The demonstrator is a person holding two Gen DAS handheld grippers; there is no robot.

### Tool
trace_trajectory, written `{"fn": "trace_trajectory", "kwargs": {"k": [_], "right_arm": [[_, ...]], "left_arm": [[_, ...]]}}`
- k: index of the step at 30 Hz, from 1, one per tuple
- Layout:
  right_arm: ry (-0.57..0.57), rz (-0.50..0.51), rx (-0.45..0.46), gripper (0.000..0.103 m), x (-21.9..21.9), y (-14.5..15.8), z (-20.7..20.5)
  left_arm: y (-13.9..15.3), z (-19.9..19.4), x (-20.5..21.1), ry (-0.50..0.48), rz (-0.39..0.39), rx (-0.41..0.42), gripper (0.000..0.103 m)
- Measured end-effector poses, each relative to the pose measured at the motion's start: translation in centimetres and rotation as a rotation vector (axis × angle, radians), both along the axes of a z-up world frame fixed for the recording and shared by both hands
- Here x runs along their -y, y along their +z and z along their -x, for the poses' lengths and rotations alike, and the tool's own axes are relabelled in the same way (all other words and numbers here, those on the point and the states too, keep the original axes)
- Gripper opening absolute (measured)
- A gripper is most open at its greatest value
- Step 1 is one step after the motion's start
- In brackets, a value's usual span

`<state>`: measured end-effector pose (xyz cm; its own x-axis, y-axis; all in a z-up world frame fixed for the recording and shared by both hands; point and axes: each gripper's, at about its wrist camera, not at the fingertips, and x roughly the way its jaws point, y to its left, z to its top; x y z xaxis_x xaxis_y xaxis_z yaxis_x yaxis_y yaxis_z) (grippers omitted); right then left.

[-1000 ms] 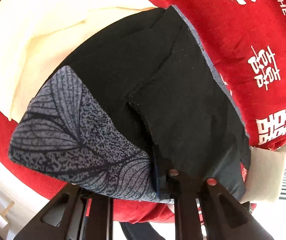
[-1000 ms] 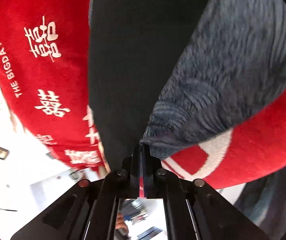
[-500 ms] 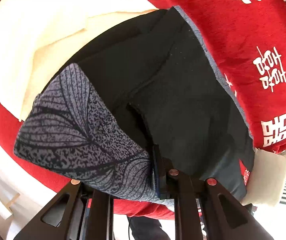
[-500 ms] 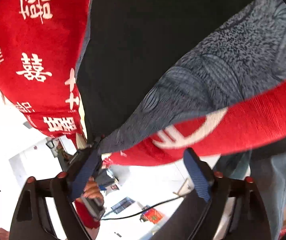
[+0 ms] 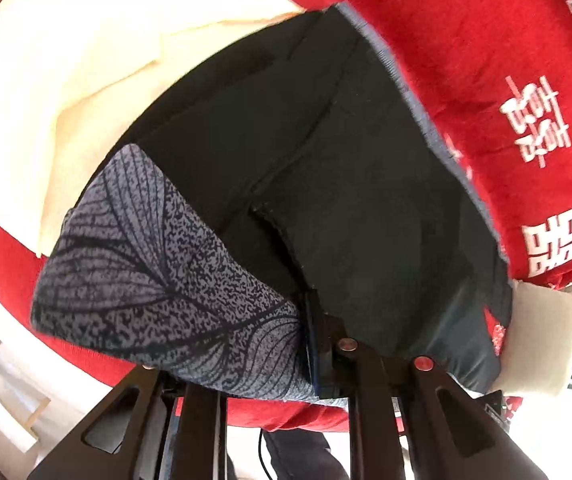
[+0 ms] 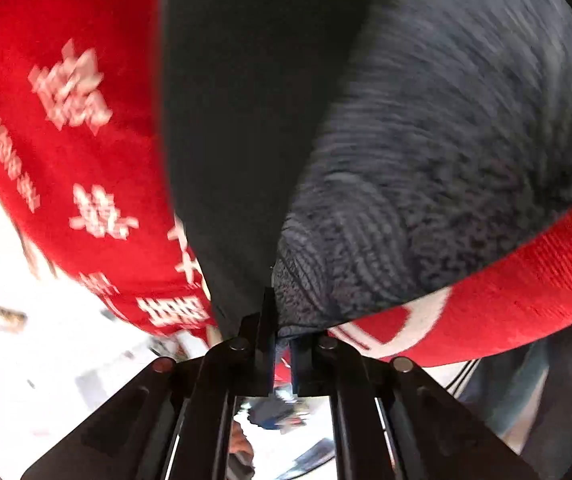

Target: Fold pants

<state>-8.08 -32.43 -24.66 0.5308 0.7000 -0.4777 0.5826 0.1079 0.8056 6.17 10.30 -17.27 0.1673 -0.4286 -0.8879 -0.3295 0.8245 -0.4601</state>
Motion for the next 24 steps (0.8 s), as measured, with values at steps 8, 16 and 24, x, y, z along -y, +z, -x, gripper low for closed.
{"fn": "trace_trajectory", "kwargs": {"k": [8, 16, 24], "right_arm": [[0.181, 0.139, 0.153, 0.005, 2.4, 9.2, -7.0], [0.289, 0.193, 0.152, 0.005, 5.1, 10.4, -19.7], [0.379, 0.193, 0.037, 0.006, 7.7, 3.3, -29.4]], "left_arm": [[5.2, -2.9, 0.6, -0.005, 0.046, 0.086, 0.018], [7.5, -13.4, 3.5, -0.034, 0.036, 0.197, 0.018], [0.5, -24.5, 6.8, -0.075, -0.118, 0.167, 0.018]]}}
